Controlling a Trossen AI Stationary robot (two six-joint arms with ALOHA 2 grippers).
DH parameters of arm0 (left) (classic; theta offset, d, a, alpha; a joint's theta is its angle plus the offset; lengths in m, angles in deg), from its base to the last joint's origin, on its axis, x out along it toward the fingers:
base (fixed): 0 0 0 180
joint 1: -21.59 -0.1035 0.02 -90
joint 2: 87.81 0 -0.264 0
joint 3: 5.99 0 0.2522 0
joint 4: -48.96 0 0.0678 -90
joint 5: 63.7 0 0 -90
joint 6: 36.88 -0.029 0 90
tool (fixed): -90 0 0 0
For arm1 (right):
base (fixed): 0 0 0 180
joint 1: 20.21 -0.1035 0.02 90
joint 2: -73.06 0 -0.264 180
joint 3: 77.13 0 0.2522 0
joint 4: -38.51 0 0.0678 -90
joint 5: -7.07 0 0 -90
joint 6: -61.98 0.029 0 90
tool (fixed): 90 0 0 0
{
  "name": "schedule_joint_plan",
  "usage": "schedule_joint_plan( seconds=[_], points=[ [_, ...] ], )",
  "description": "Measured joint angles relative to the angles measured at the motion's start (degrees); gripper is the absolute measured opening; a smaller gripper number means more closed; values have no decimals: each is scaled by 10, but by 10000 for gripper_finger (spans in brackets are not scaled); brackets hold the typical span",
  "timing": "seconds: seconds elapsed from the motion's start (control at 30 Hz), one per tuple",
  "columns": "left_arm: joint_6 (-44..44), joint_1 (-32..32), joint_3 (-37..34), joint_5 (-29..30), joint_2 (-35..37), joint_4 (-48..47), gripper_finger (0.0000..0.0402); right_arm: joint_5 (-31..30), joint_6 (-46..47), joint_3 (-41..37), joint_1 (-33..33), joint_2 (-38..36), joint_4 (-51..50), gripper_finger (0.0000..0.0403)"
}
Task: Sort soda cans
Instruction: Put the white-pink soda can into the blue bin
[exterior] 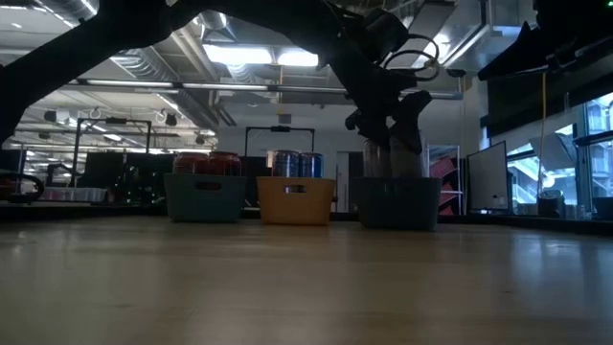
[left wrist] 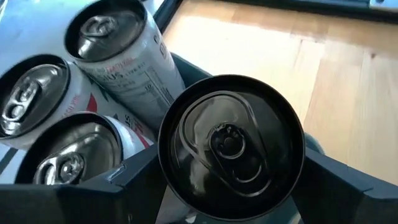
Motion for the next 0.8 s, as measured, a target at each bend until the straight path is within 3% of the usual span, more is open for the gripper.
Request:
schedule_joint_plan(
  seconds=[0.27, 0.6, 0.8],
  points=[
    [16, -2, 0, 1, 0, -3, 287, 5, 0, 0, 0, 0, 0, 5],
    [12, -2, 0, 3, 2, -5, 373, 5, 0, 0, 0, 0, 0, 5],
    [-7, 0, 0, 2, 2, 0, 385, 5, 0, 0, 0, 0, 0, 5]
  ],
)
